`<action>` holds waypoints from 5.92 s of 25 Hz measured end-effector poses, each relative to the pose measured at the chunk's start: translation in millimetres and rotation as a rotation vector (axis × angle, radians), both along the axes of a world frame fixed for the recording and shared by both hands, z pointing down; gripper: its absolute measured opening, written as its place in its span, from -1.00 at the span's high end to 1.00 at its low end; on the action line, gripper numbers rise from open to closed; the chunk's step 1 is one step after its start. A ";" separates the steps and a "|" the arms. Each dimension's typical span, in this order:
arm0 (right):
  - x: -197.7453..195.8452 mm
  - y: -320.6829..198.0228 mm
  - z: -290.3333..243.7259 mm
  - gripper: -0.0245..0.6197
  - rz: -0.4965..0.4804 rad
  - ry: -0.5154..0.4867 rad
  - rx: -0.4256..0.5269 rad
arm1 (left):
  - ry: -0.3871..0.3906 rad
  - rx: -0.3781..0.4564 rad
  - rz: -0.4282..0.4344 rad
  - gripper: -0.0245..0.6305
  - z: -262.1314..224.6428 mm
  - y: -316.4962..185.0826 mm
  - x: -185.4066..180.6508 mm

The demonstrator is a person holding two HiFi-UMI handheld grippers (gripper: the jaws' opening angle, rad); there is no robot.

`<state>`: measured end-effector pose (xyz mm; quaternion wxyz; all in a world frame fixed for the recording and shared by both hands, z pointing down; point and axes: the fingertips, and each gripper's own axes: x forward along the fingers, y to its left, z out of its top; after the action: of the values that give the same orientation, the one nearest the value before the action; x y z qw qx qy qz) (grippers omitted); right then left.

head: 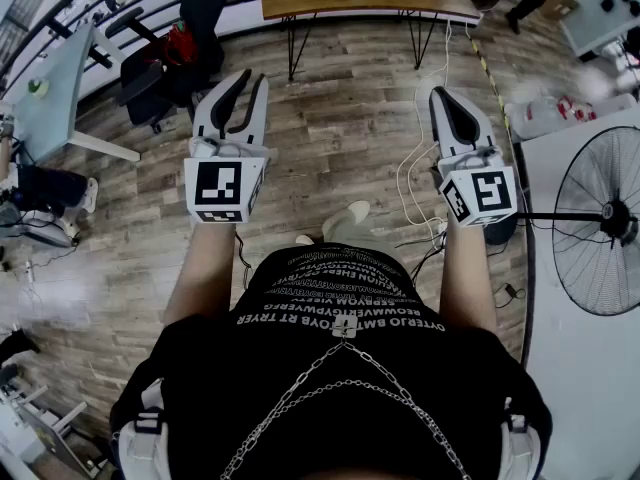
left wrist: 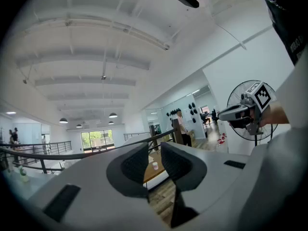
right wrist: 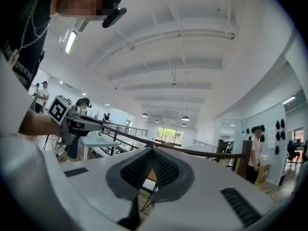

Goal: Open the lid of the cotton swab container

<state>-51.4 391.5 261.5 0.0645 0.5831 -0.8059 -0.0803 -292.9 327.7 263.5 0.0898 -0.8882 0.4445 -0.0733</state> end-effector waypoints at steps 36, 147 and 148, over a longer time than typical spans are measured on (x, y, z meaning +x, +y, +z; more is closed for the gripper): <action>103.1 -169.2 39.1 0.36 -0.104 -0.105 -0.094 | 0.033 -0.087 -0.013 0.27 17.9 -160.4 112.2; 236.7 -588.2 113.4 0.36 -0.212 -0.230 -0.285 | -0.014 -0.252 0.064 0.27 115.6 -549.3 300.9; 240.5 -592.4 113.8 0.36 -0.226 -0.231 -0.284 | -0.015 -0.251 0.054 0.27 116.3 -551.9 305.4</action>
<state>189.1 -201.0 375.2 0.0439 0.4796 -0.8713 0.0946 12.5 -224.3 379.8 -0.0169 -0.9037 0.4069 -0.1324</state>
